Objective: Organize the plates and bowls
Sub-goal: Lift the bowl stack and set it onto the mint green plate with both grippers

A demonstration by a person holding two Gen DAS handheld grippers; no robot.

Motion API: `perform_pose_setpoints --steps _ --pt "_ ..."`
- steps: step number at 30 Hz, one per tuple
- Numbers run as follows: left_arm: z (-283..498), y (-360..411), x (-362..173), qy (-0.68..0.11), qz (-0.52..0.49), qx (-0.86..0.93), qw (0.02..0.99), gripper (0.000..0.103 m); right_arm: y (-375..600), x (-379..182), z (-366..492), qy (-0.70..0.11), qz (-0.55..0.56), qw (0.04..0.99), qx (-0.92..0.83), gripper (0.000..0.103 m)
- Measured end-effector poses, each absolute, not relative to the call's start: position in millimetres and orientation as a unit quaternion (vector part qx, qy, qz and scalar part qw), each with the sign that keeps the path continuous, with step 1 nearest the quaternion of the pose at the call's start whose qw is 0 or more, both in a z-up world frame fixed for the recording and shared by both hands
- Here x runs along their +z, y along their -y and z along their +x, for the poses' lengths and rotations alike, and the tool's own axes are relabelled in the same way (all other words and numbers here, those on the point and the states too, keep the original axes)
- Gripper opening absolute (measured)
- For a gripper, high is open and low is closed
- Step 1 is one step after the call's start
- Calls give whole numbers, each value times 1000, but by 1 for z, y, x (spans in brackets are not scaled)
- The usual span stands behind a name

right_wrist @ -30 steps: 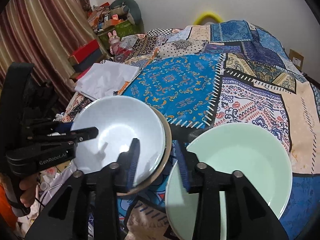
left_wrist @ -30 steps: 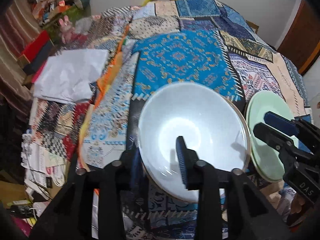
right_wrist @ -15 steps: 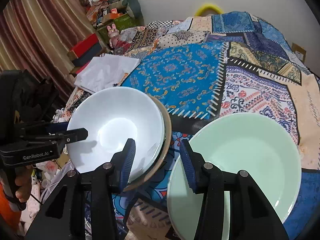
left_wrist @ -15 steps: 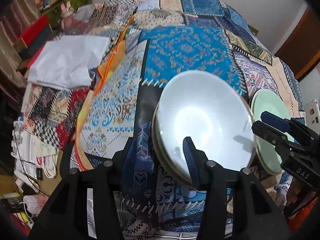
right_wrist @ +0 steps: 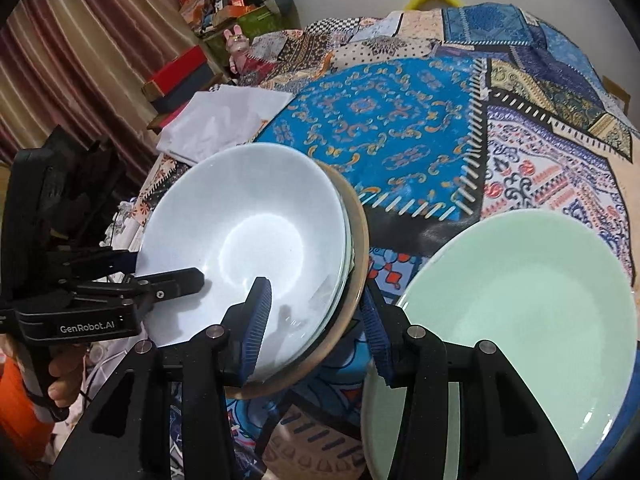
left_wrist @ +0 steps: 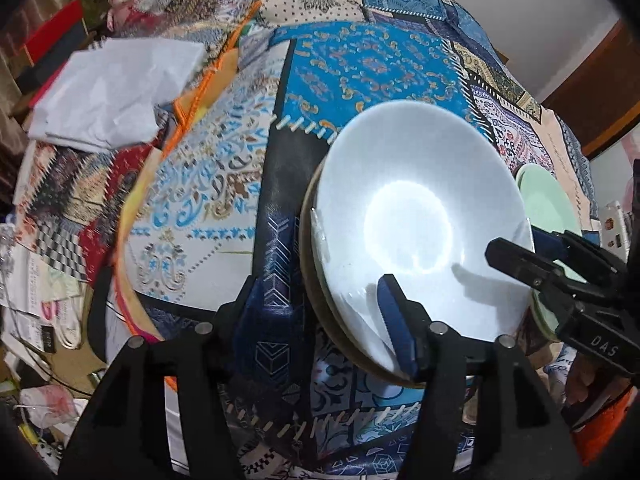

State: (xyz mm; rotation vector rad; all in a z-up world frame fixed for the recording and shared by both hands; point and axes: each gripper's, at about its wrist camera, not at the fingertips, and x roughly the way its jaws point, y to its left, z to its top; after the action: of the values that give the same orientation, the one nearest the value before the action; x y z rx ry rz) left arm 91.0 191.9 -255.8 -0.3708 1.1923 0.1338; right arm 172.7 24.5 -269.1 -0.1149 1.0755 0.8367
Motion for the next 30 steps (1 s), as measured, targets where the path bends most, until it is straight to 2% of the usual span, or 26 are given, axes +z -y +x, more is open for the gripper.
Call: perform_pose_setpoints --steps 6,11,19,30 --pt "93 -183 -258 -551 -155 60 818 56 -30 -274 174 -503 -51 772 385 42" --pt "96 -174 -256 -545 -152 44 823 42 -32 -275 175 -500 -53 776 381 41" --pt "94 -172 -250 -534 -156 63 828 41 -30 -275 178 -497 -53 787 362 31" --pt "95 -169 -230 -518 -151 73 839 41 -28 -271 180 -507 -35 786 350 30"
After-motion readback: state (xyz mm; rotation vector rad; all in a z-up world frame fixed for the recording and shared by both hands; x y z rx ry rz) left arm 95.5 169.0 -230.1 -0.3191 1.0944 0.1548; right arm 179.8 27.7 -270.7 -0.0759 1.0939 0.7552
